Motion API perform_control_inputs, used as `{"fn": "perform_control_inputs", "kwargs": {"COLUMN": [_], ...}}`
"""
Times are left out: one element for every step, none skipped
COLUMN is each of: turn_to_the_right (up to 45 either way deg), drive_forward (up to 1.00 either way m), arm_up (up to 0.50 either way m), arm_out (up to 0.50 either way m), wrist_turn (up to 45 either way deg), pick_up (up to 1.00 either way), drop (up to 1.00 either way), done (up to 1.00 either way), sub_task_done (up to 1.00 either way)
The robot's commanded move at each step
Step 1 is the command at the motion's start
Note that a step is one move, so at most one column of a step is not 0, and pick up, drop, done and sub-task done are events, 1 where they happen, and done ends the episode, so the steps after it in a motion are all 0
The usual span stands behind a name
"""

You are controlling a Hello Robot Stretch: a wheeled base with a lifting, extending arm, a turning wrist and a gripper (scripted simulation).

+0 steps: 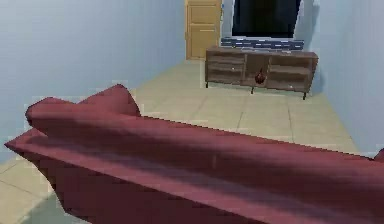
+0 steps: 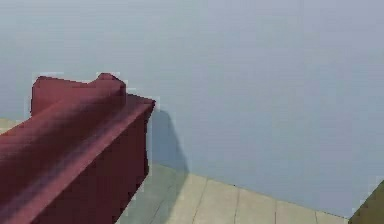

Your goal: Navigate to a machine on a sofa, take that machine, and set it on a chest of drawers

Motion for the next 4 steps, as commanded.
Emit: {"fn": "perform_control_inputs", "kwargs": {"turn_to_the_right": [-45.0, -18.0, 0.0, -6.0], "drive_forward": [0.0, 0.0, 1.0, 0.0], "arm_up": [0.0, 0.0, 0.0, 0.0], "arm_out": [0.0, 0.0, 0.0, 0.0], "wrist_turn": [0.0, 0.0, 0.0, 0.0], "pick_up": [0.0, 0.0, 0.0, 0.0], "drop": [0.0, 0.0, 0.0, 0.0], "done": [0.0, 0.0, 0.0, 0.0], "sub_task_done": [0.0, 0.0, 0.0, 0.0]}}
